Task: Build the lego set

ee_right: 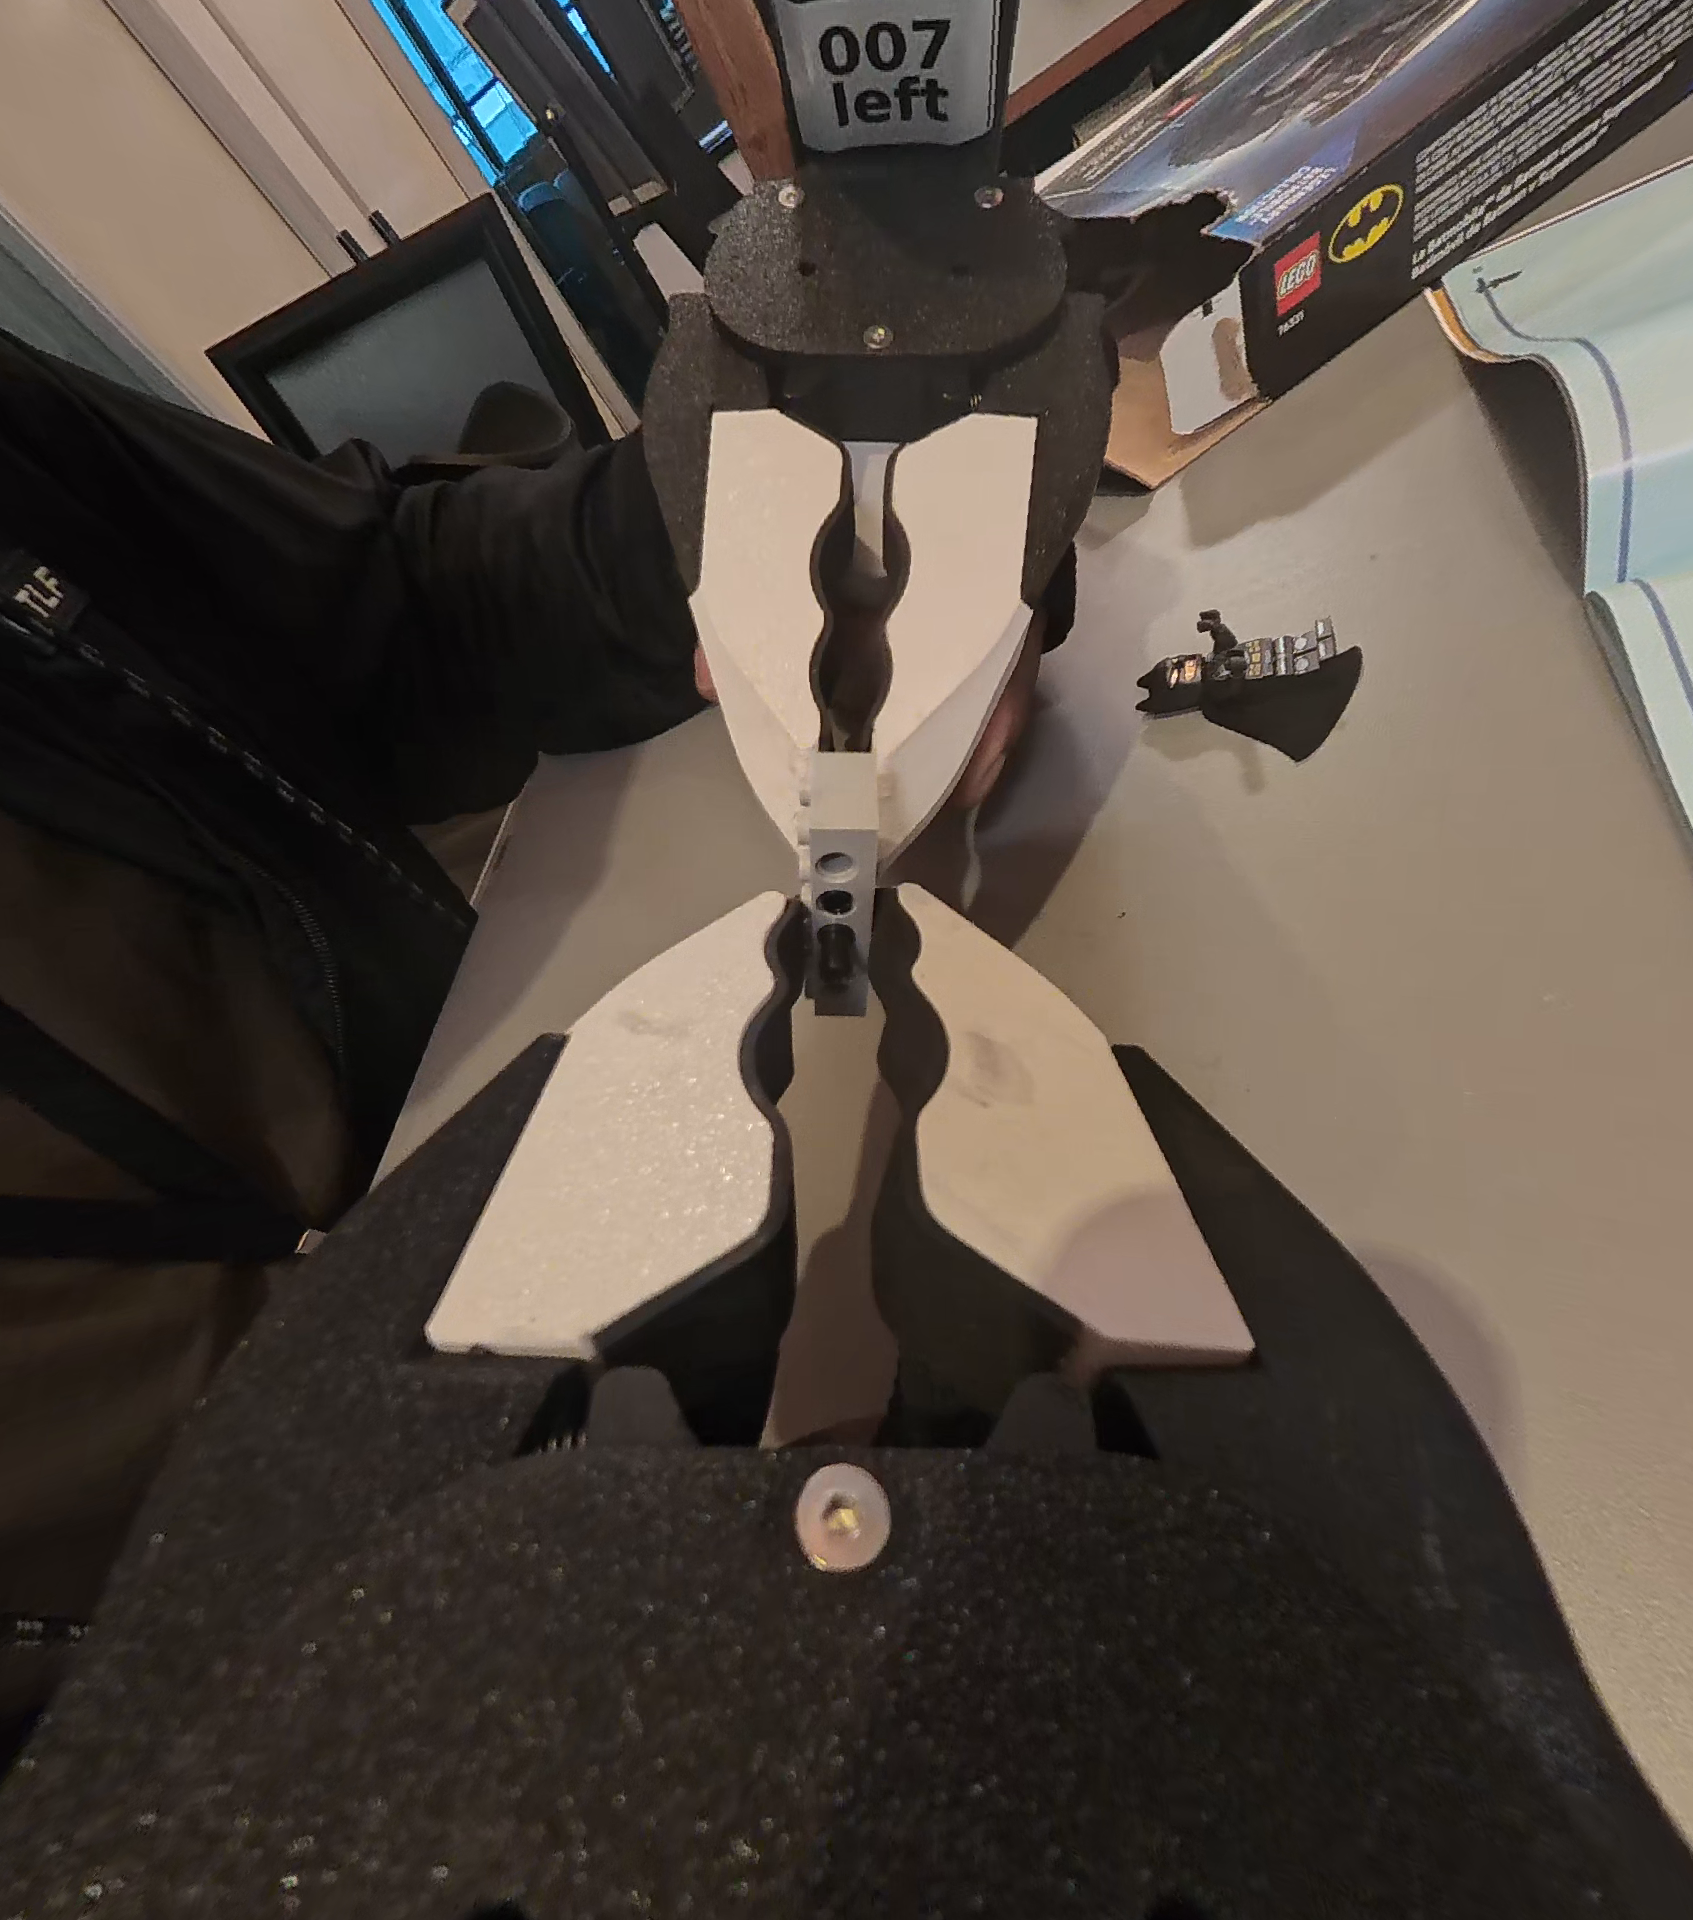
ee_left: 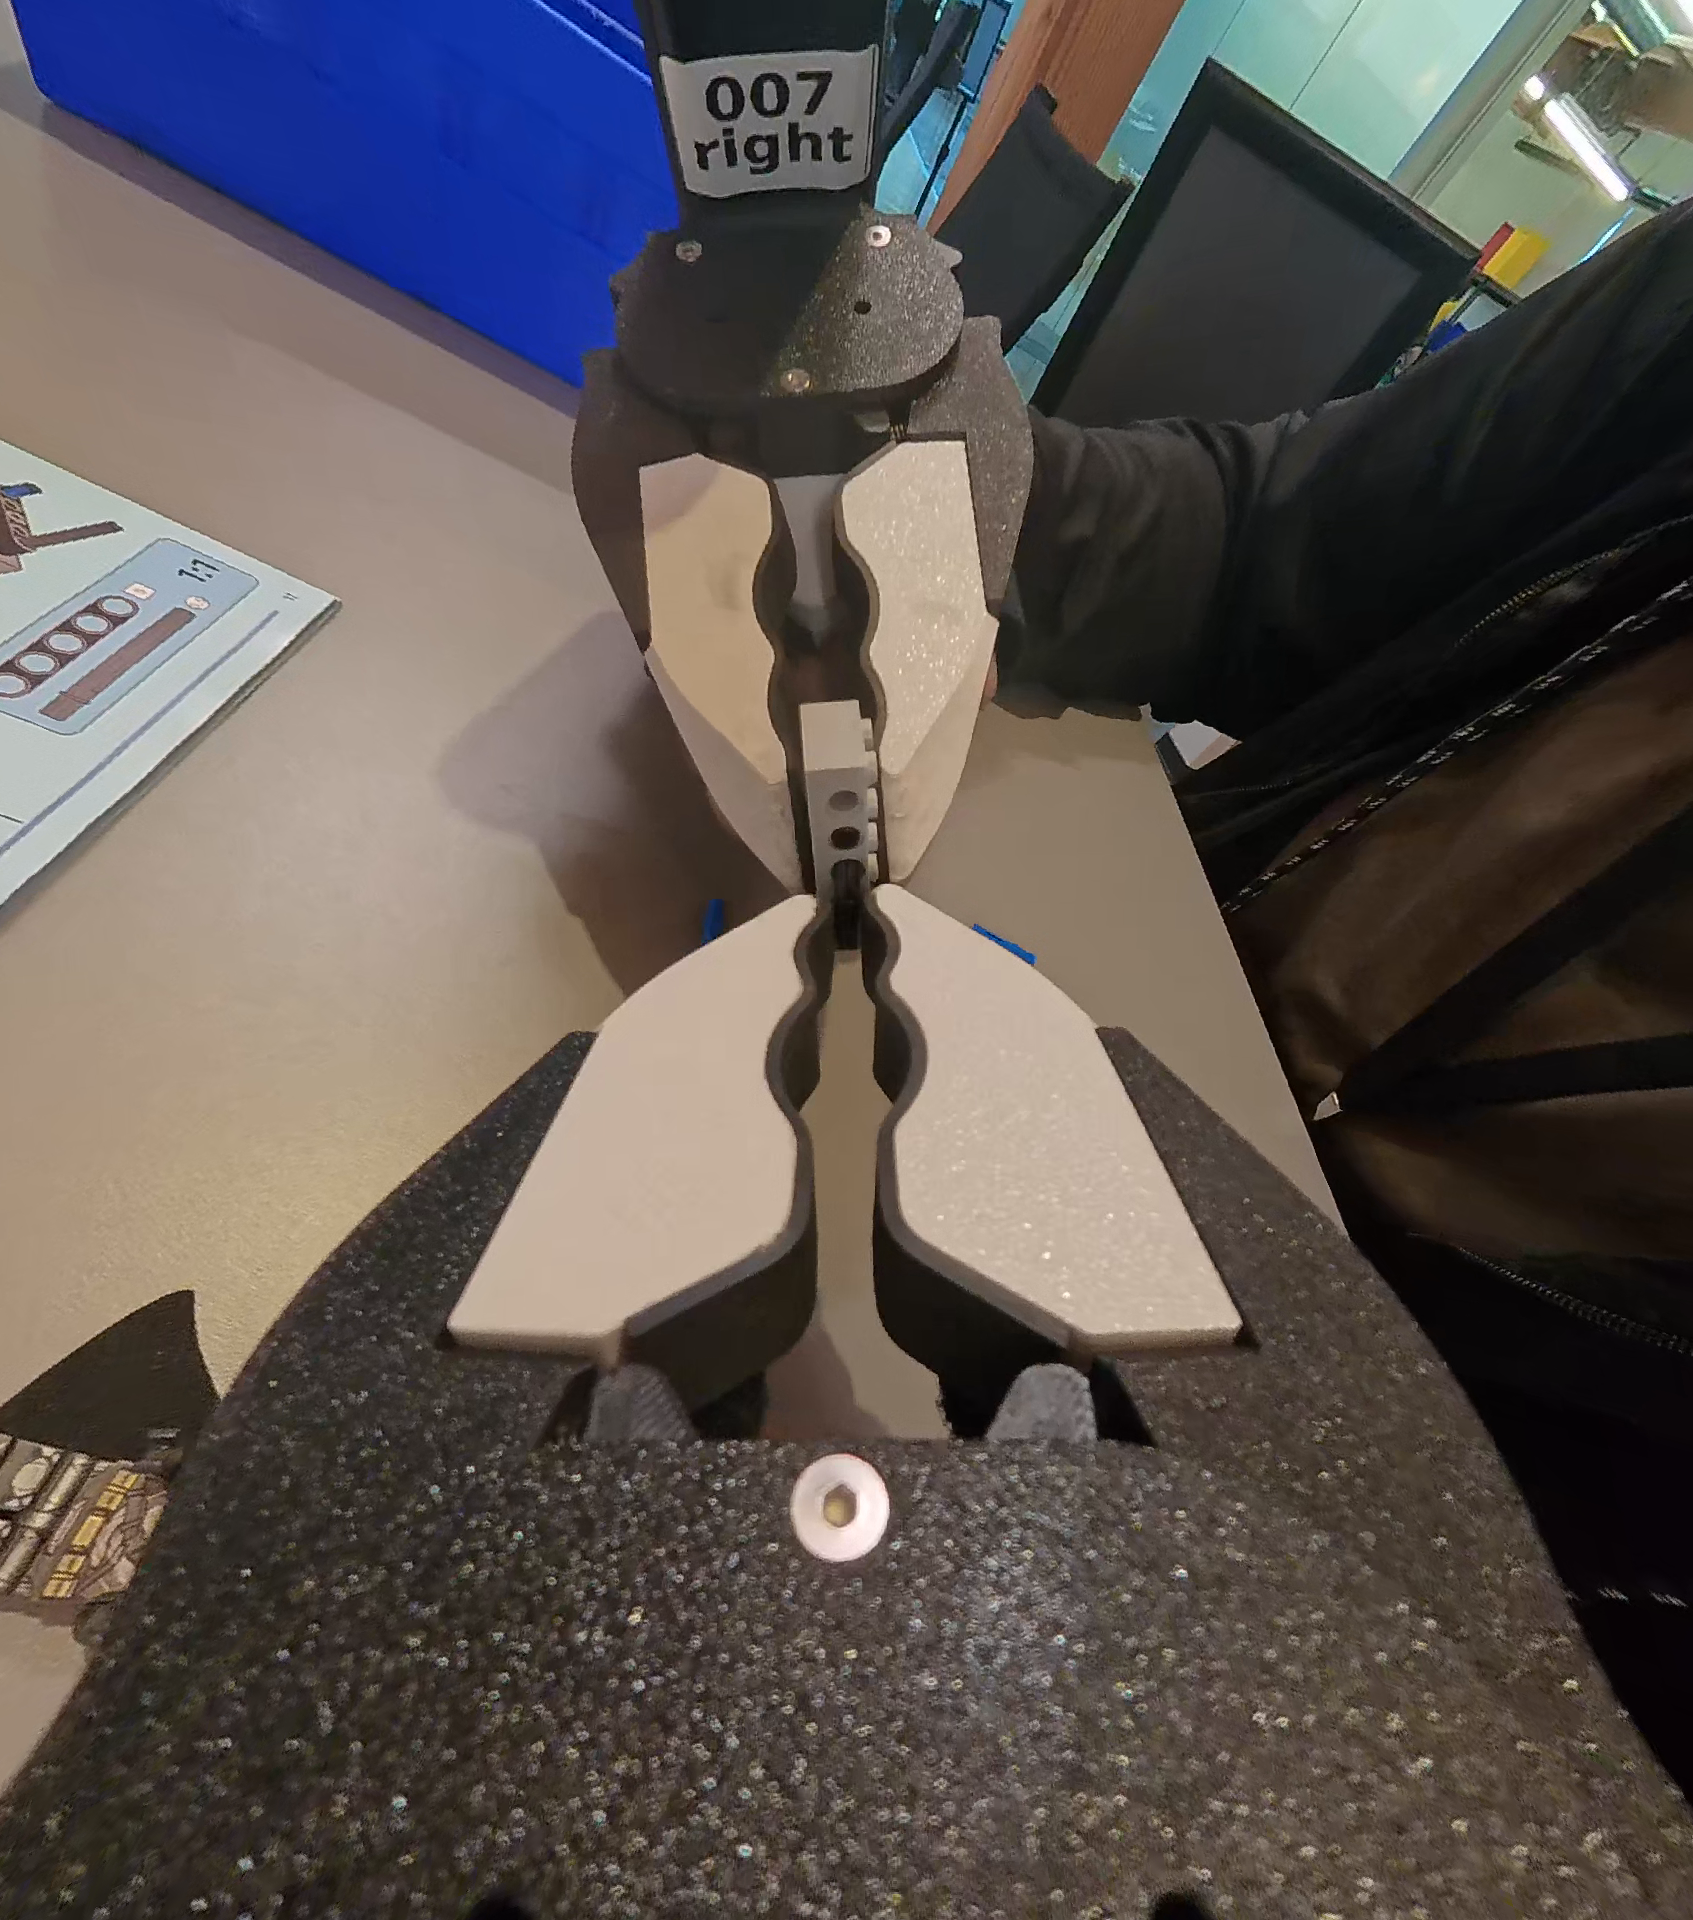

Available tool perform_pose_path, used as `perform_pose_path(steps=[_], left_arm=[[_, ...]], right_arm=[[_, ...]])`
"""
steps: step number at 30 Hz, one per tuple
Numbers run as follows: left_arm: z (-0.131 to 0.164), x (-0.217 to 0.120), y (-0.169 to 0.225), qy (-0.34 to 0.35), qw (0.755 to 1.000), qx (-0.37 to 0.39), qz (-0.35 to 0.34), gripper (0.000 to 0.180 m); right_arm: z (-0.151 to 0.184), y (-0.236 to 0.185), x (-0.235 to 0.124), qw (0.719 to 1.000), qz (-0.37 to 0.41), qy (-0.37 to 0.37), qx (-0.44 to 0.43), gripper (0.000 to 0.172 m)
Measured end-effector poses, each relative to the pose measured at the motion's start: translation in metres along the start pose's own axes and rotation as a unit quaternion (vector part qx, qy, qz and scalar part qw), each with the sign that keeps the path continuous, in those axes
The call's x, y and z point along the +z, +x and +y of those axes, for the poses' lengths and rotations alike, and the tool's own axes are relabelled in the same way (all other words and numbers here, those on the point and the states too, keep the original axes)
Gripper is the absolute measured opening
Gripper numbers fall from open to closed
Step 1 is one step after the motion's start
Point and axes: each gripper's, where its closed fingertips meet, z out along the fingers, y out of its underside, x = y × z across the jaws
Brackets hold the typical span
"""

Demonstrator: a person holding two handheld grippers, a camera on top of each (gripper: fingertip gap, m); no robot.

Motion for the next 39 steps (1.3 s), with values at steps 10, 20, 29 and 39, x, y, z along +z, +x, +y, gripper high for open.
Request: perform_pose_path(steps=[10, 20, 29, 39], left_arm=[[-0.005, -0.003, -0.003, 0.019, 1.000, -0.005, -0.004, 0.004], [-0.005, -0.003, 0.000, 0.015, 1.000, 0.002, -0.001, 0.003], [-0.007, -0.002, 0.002, 0.020, 1.000, 0.000, 0.003, 0.003], [-0.008, 0.003, 0.006, 0.028, 0.999, -0.002, 0.016, 0.000]], right_arm=[[0.002, 0.002, -0.002, 1.000, 0.010, -0.005, -0.008, 0.012], [0.000, 0.000, -0.004, 1.000, 0.003, 0.004, -0.012, 0.012], [0.001, -0.002, -0.003, 1.000, 0.000, 0.000, -0.016, 0.012], [0.003, -0.006, 0.000, 0.999, -0.006, -0.007, -0.030, 0.012]])
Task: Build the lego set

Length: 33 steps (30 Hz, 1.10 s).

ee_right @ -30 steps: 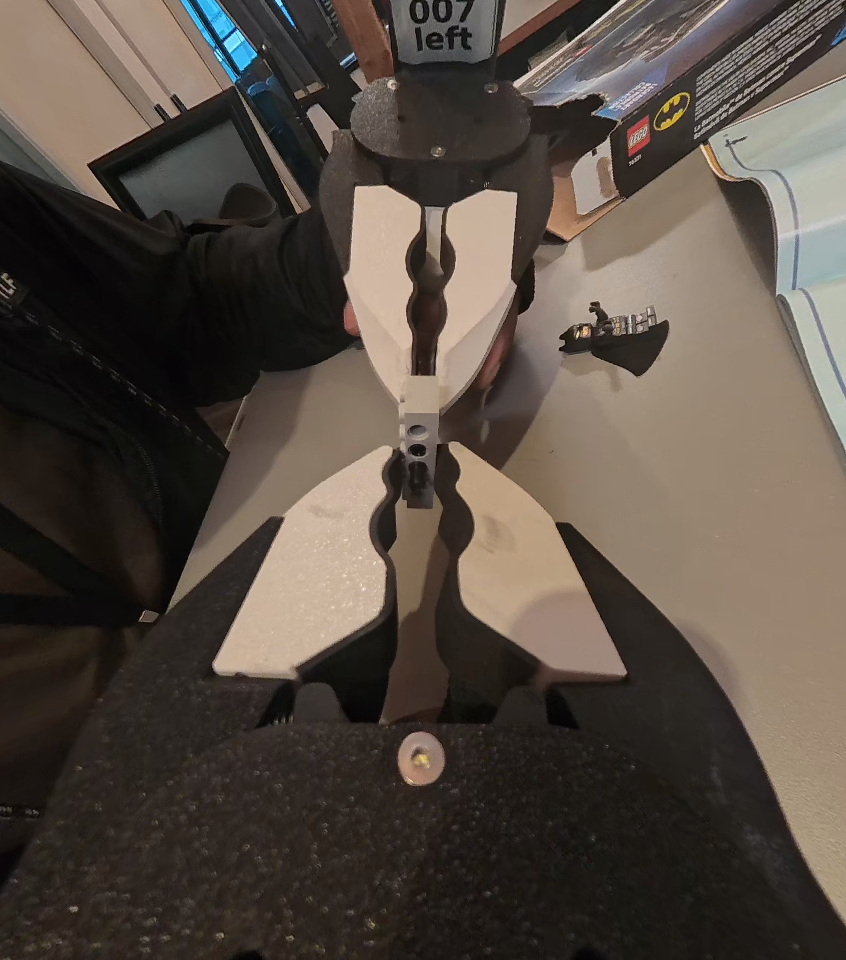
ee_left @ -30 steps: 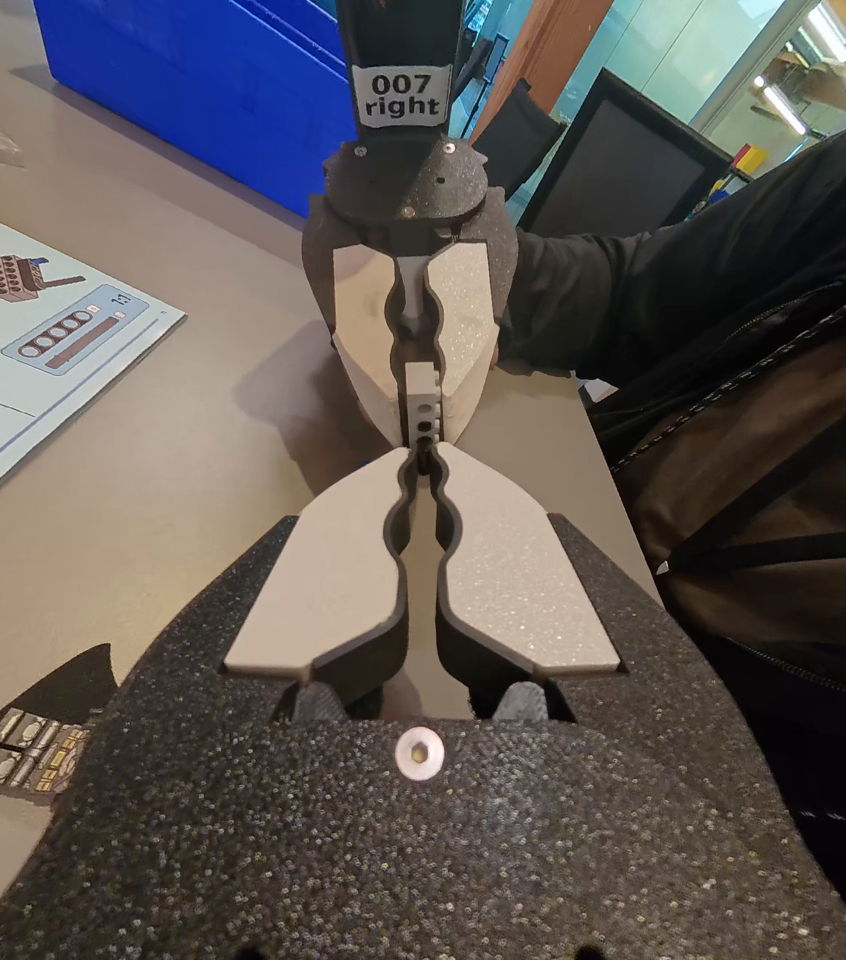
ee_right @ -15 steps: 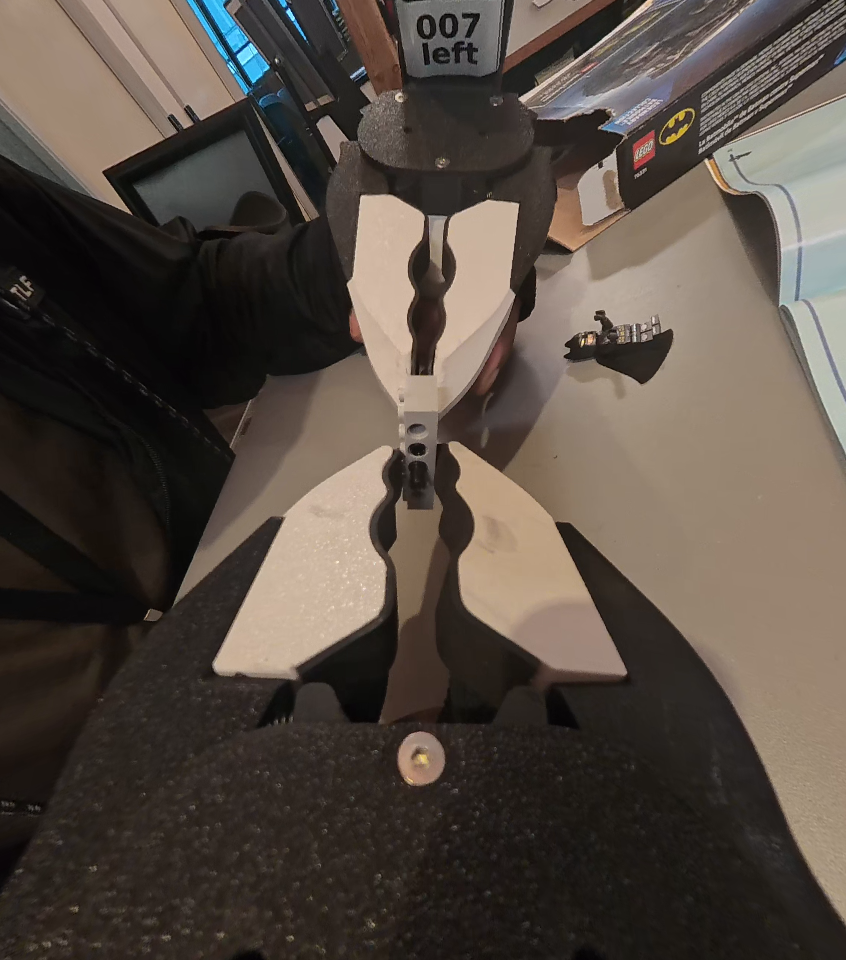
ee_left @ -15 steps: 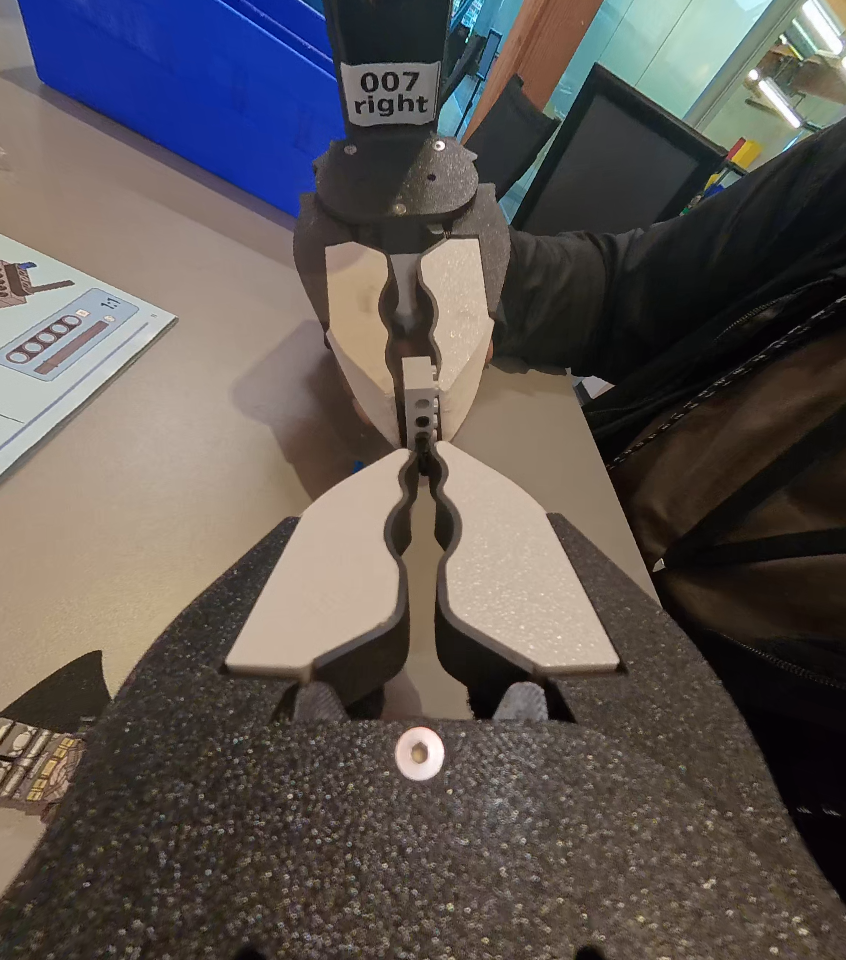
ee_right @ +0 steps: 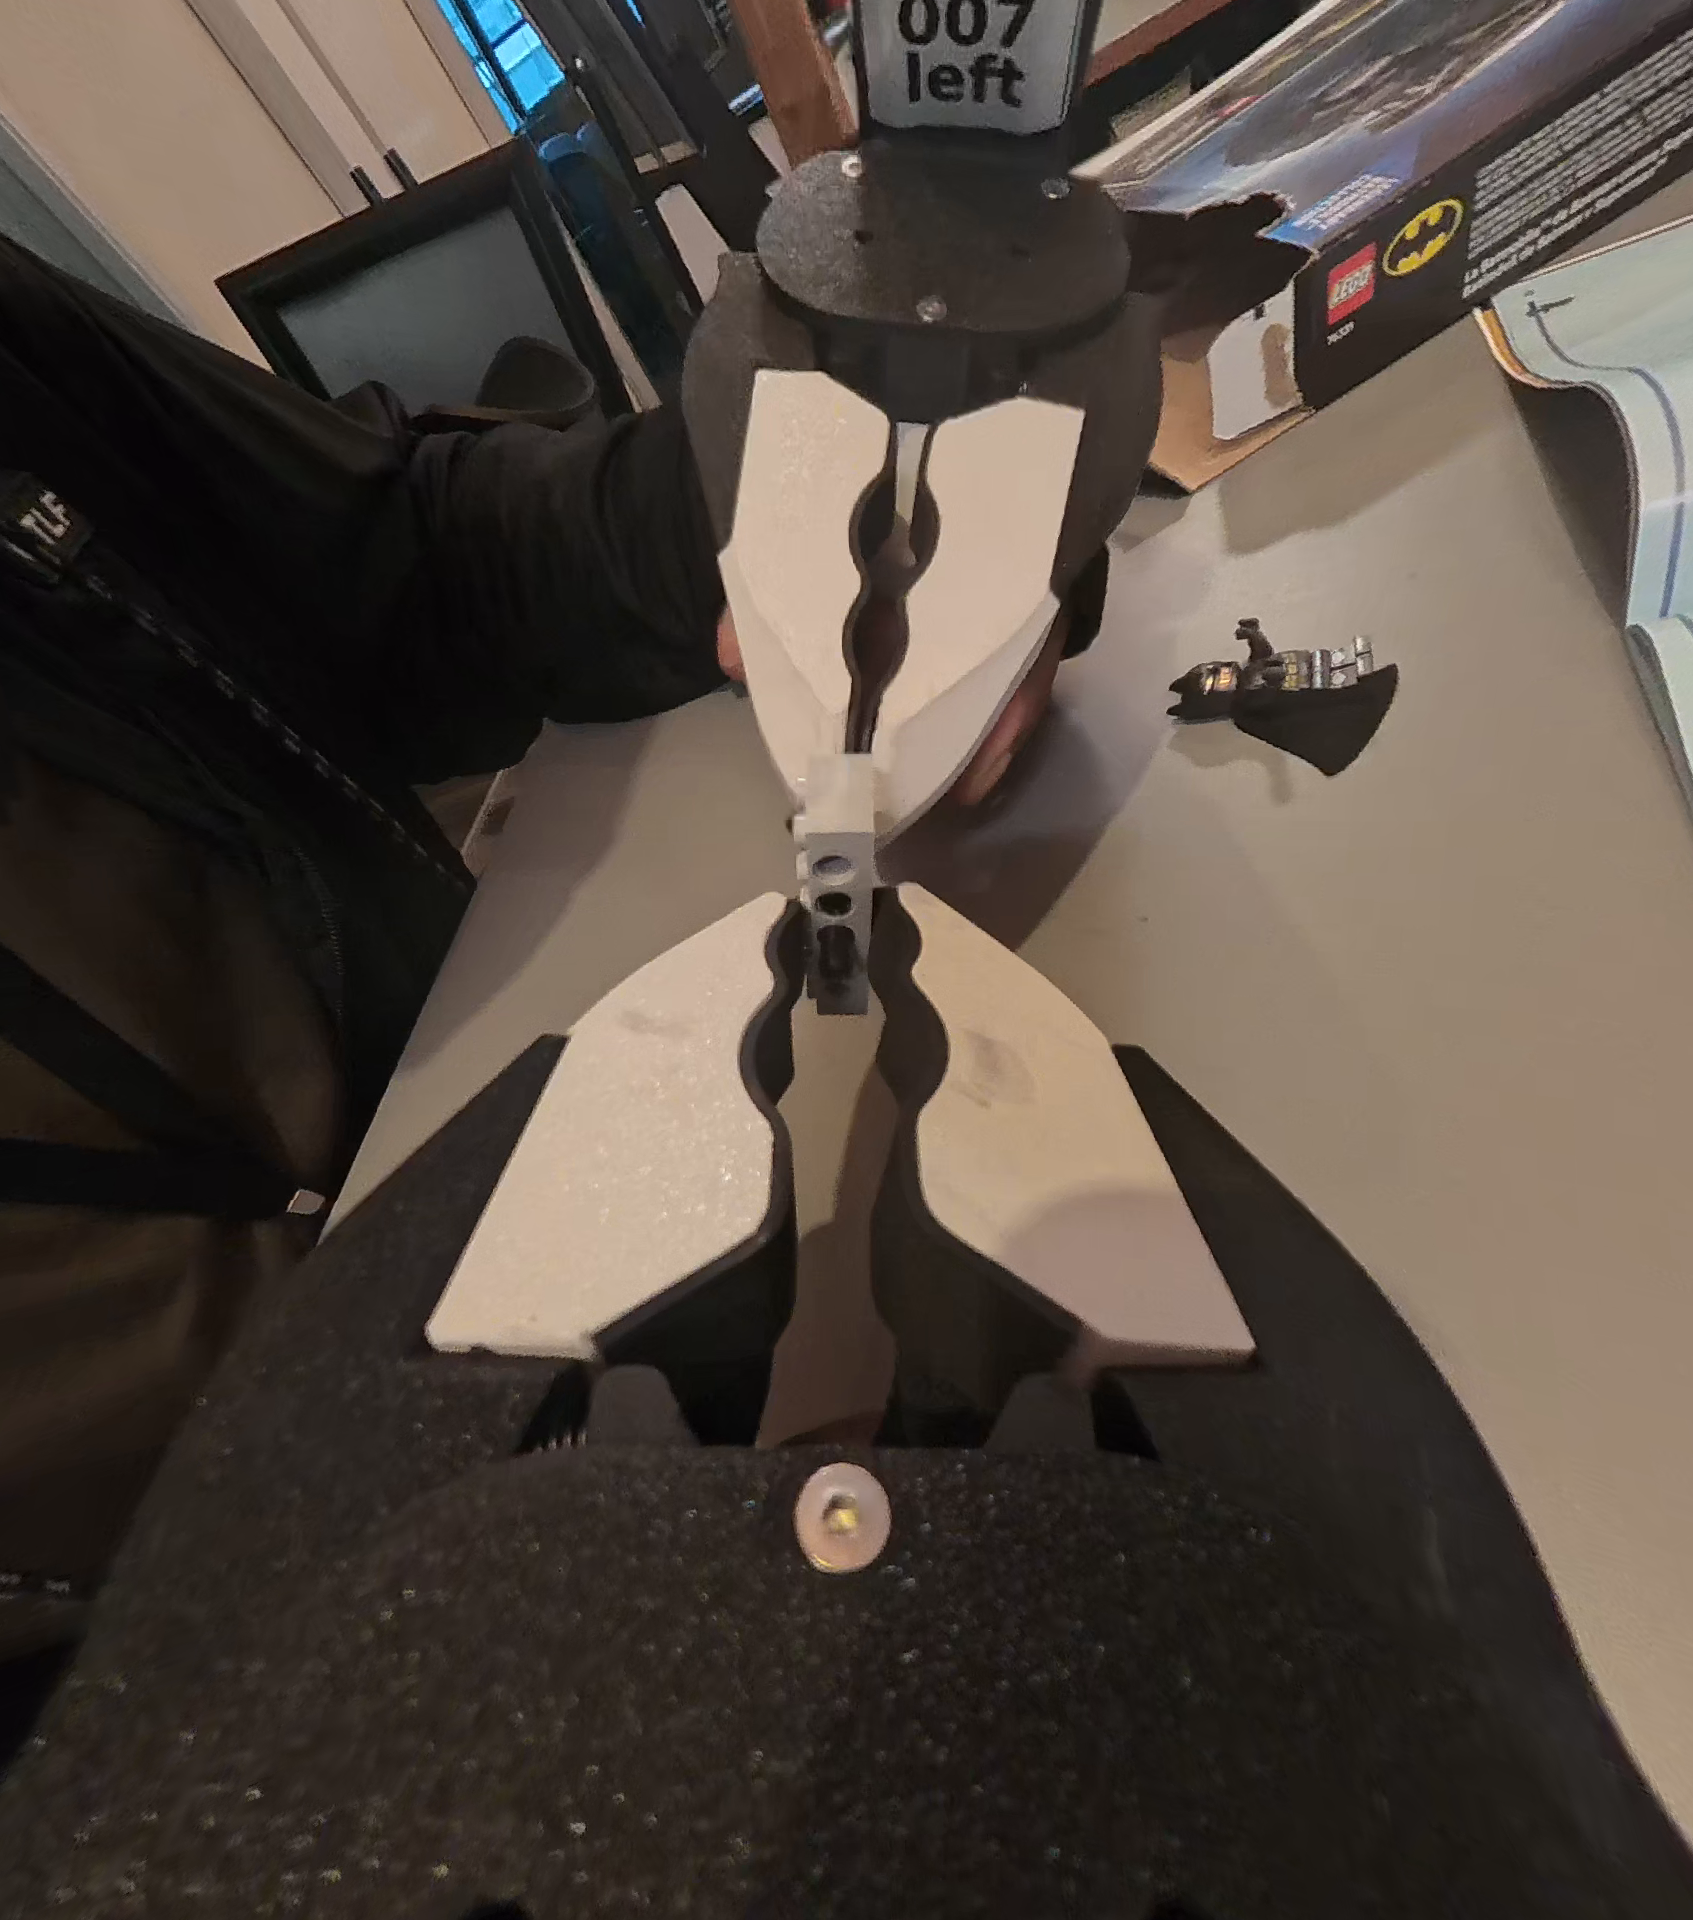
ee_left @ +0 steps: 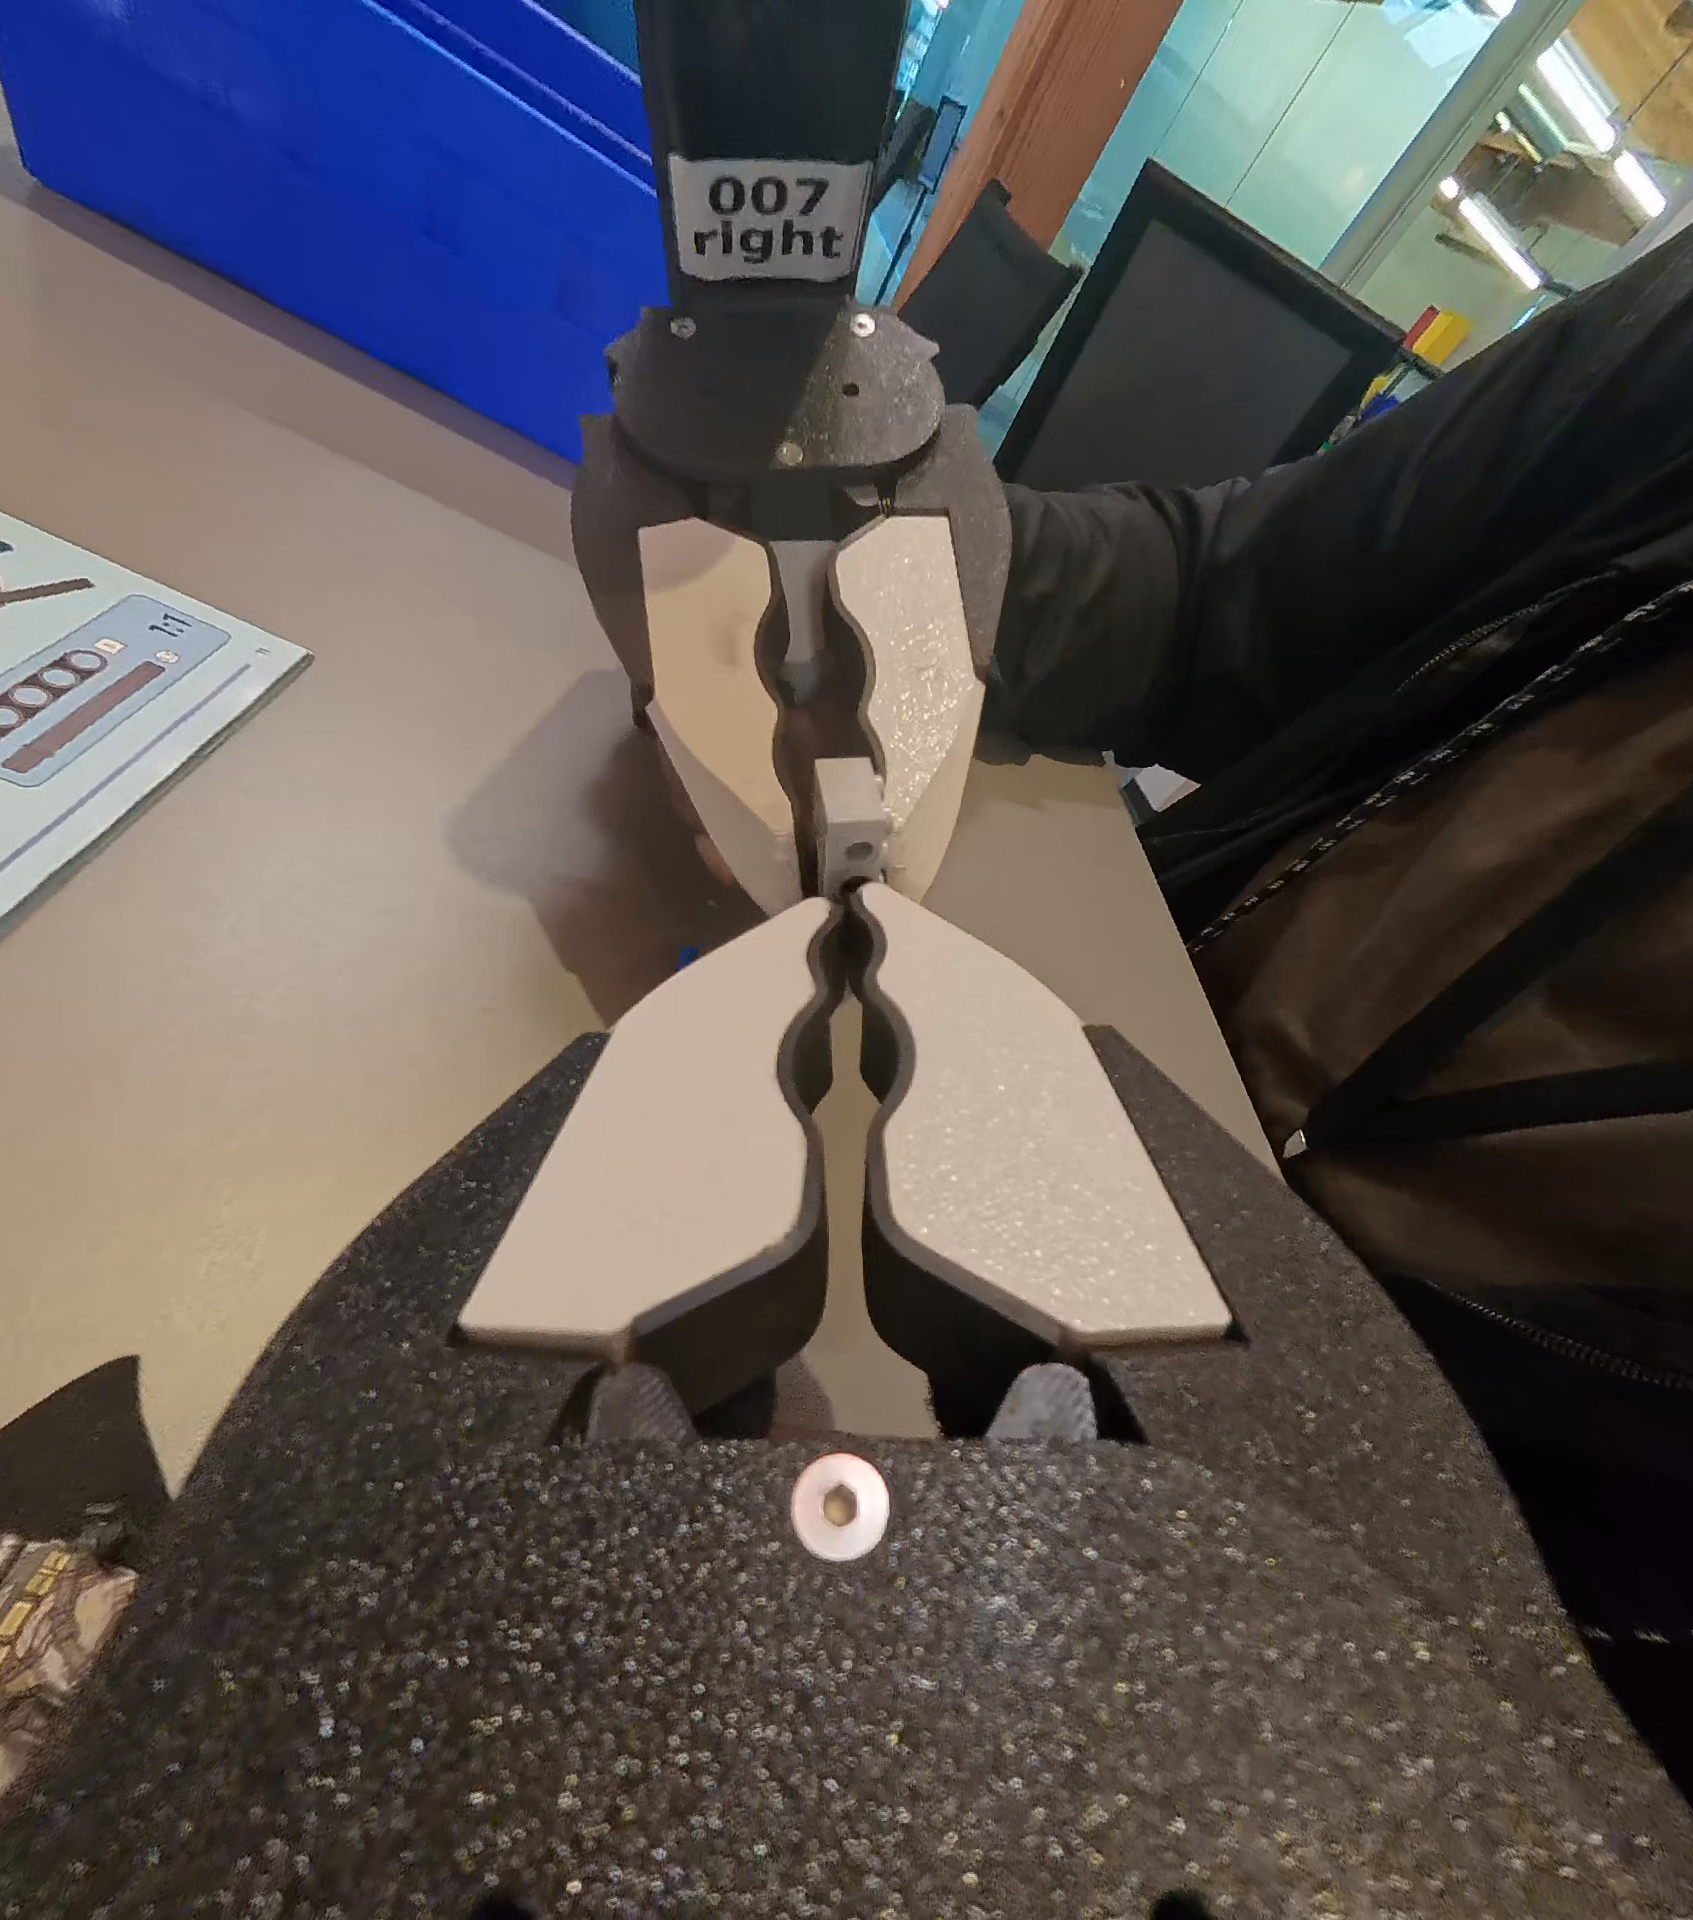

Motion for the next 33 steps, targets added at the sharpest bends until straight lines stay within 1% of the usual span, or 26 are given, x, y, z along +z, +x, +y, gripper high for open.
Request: perform_pose_path(steps=[4, 8, 10, 12, 15, 17, 19, 20, 23, 25, 27, 30, 33], left_arm=[[-0.001, 0.000, -0.004, 0.003, 1.000, -0.003, -0.013, 0.000], [-0.005, -0.007, -0.017, 0.019, 0.999, -0.024, -0.043, 0.000], [-0.010, -0.015, -0.024, 0.023, 0.997, -0.018, -0.072, 0.000], [-0.014, -0.023, -0.026, 0.020, 0.995, -0.007, -0.094, 0.001], [-0.012, -0.035, -0.025, -0.010, 0.992, 0.001, -0.129, 0.010], [0.000, -0.042, -0.025, -0.055, 0.984, 0.023, -0.166, 0.015], [0.019, -0.050, -0.026, -0.106, 0.971, 0.047, -0.210, 0.020], [0.029, -0.053, -0.024, -0.126, 0.966, 0.052, -0.220, 0.022], [0.058, -0.056, -0.012, -0.167, 0.961, 0.070, -0.208, 0.022], [0.073, -0.059, -0.006, -0.189, 0.958, 0.089, -0.195, 0.022], [0.080, -0.058, 0.002, -0.198, 0.957, 0.107, -0.180, 0.023], [0.089, -0.051, 0.021, -0.192, 0.962, 0.118, -0.154, 0.023], [0.101, -0.051, 0.029, -0.203, 0.953, 0.163, -0.156, 0.022]], right_arm=[[-0.003, 0.006, -0.003, 1.000, 0.011, 0.013, 0.018, 0.012], [-0.003, 0.011, -0.004, 0.999, 0.030, 0.012, 0.023, 0.012], [-0.003, 0.012, -0.004, 0.999, 0.037, 0.013, 0.022, 0.012], [-0.003, 0.013, -0.004, 0.999, 0.040, 0.013, 0.024, 0.012], [-0.002, 0.016, -0.005, 0.998, 0.049, 0.011, 0.030, 0.012], [0.001, 0.019, -0.007, 0.998, 0.064, 0.001, 0.030, 0.012], [0.006, 0.025, -0.012, 0.996, 0.088, -0.022, 0.022, 0.012], [0.009, 0.027, -0.015, 0.995, 0.095, -0.032, 0.023, 0.012], [0.015, 0.031, -0.023, 0.993, 0.103, -0.051, 0.031, 0.012], [0.018, 0.034, -0.027, 0.992, 0.107, -0.054, 0.033, 0.012], [0.020, 0.035, -0.029, 0.992, 0.105, -0.051, 0.041, 0.012], [0.020, 0.034, -0.032, 0.993, 0.105, -0.045, 0.035, 0.012], [0.021, 0.031, -0.032, 0.994, 0.099, -0.043, 0.034, 0.012]])
